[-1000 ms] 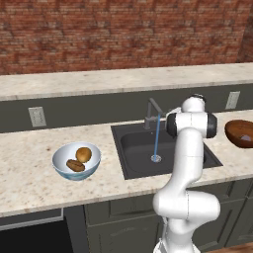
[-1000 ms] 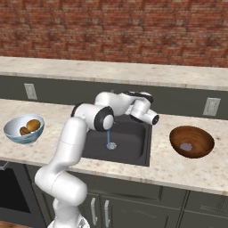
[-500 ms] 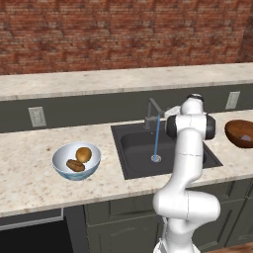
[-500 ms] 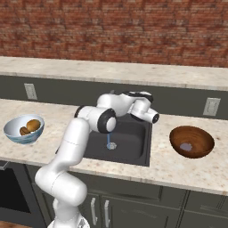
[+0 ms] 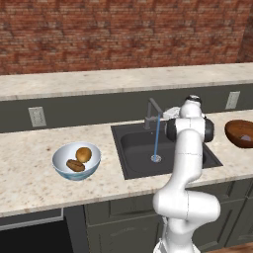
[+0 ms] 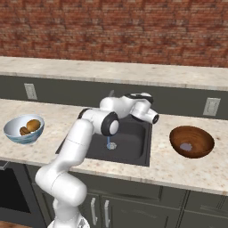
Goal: Pick the potatos from the sink and place them in one bowl. Place the eggplant in the other bowl. Then turn off the sink faucet.
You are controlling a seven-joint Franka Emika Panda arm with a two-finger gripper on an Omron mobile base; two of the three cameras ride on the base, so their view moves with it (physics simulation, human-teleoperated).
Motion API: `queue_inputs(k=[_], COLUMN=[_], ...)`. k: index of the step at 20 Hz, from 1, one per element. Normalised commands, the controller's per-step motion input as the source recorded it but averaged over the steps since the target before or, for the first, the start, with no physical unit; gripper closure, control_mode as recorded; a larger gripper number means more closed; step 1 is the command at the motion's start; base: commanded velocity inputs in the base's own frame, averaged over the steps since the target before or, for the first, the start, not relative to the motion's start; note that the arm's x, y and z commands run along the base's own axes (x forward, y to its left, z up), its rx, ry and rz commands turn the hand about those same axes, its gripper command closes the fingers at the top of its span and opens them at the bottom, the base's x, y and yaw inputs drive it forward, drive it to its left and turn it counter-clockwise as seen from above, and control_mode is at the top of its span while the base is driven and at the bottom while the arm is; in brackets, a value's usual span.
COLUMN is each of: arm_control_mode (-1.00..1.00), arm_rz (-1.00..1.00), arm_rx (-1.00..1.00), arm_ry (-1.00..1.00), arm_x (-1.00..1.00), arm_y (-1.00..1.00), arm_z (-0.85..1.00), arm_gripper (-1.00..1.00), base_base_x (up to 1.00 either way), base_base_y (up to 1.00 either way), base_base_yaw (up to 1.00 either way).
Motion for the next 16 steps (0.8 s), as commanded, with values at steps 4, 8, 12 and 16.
queue_inputs(k=[4, 8, 12, 16], arm_control_mode=[-1.00, -1.00, -1.00, -1.00], arm_rz=[0.00, 0.00, 0.00, 0.00], arm_rx=[0.02, 0.02, 0.02, 0.00], arm_ry=[0.00, 0.00, 0.00, 0.00], arm_x=[0.12, 0.10, 0.05, 0.01], arm_y=[0.00, 0.03, 0.26, 0.43], arm_z=[-0.16, -0.11, -0.09, -0.07], arm_gripper=[-1.00, -1.00, -1.00, -1.00], base_base_x=[0.00, 0.00, 0.00, 0.00], base_base_y=[0.00, 0.00, 0.00, 0.00], base_base_yaw=[0.00, 0.00, 0.00, 0.00])
